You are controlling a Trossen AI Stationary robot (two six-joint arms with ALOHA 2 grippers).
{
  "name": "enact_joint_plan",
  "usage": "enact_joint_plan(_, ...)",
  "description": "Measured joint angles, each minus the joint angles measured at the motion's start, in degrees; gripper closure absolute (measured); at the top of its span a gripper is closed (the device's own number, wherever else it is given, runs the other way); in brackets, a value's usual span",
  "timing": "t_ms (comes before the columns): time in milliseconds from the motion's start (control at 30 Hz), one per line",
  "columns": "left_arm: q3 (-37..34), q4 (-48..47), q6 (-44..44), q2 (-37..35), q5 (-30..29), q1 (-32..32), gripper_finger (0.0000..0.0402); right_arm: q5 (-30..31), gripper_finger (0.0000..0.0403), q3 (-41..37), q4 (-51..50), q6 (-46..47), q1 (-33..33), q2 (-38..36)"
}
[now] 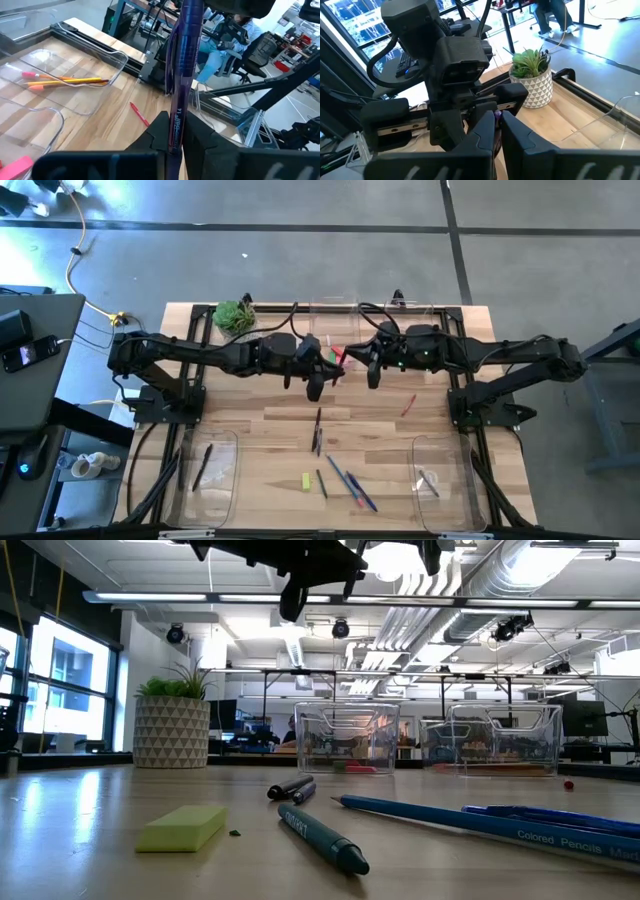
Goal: Sort crayons/erasers/pens/pencils in bins
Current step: Put the violet pen into the bottom left transparent bin
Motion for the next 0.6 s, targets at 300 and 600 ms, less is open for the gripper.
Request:
enact_joint_plan(300,0.0,-2.8,-3.7,0.0,-0.9,-0.8,0.0389,-0.2,0.0329,0.0,-2.5,-0.7,0.0,0.0)
enact_joint_plan(600,0.4,-16.4,-12.6,-1.4,-6.9,-4.0,0.0391,1.5,0.0252,0.0,-2.8,-3.8,-1.1,-0.1)
